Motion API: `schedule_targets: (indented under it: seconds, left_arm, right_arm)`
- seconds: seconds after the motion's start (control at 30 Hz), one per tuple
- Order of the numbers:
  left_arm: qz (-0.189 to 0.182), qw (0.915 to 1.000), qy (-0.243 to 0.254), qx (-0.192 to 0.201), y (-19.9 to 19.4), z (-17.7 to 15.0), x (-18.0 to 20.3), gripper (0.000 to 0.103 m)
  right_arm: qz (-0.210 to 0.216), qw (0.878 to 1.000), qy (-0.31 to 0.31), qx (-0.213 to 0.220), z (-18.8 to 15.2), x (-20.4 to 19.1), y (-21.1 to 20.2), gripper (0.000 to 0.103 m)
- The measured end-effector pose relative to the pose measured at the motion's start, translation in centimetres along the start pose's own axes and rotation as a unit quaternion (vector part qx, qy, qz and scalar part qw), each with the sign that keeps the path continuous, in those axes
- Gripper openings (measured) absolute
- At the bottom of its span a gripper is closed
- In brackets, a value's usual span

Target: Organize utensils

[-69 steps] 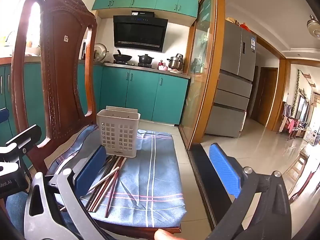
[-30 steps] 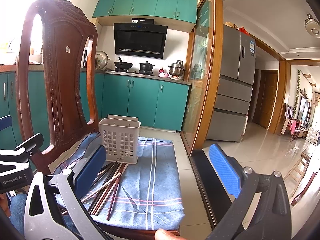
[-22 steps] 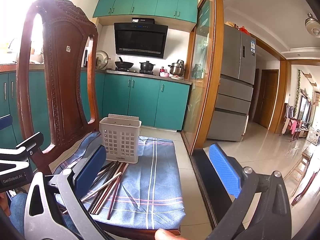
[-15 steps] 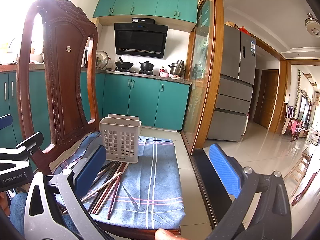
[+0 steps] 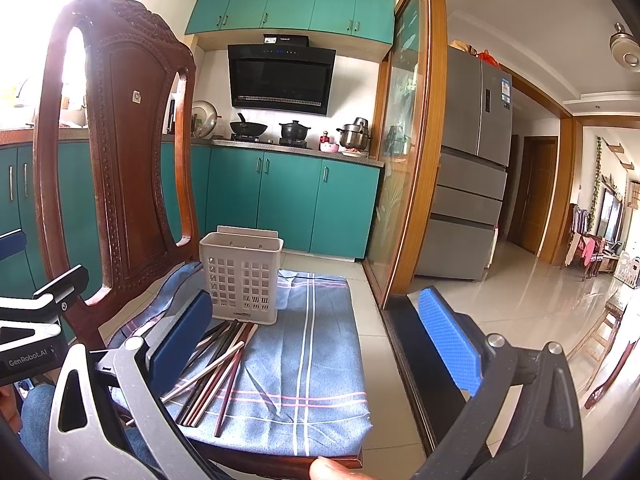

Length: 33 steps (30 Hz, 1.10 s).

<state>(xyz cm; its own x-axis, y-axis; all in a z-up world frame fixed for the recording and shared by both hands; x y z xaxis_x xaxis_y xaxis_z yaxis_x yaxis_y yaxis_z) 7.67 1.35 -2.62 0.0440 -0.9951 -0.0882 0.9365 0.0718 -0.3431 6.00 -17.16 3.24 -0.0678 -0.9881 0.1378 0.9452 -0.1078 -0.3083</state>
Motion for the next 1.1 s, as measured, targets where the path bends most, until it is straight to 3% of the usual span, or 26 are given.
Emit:
schedule_targets:
  seconds: [1.1]
  left_arm:
    - [0.001, 1.0, 0.007, -0.004, 0.21, -0.24, 0.3, 0.1]
  right_arm:
    - [0.003, 1.0, 0.004, -0.005, -0.63, 0.28, 0.37, 0.101]
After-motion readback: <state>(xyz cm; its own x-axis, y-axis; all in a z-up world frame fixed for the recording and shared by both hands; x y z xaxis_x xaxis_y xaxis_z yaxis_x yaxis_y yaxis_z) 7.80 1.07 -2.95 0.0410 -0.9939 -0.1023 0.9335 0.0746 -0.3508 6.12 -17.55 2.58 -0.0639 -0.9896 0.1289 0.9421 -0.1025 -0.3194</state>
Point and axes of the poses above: each gripper's, at about its wrist camera, not at the fingertips, and y roughly the way its jaws point, x to its right, z to its top, the point moved 8 cm from there along y, roughly the way its jaws point, and after that the axes turned 2 degrees about -x, right-handed, at the moved point
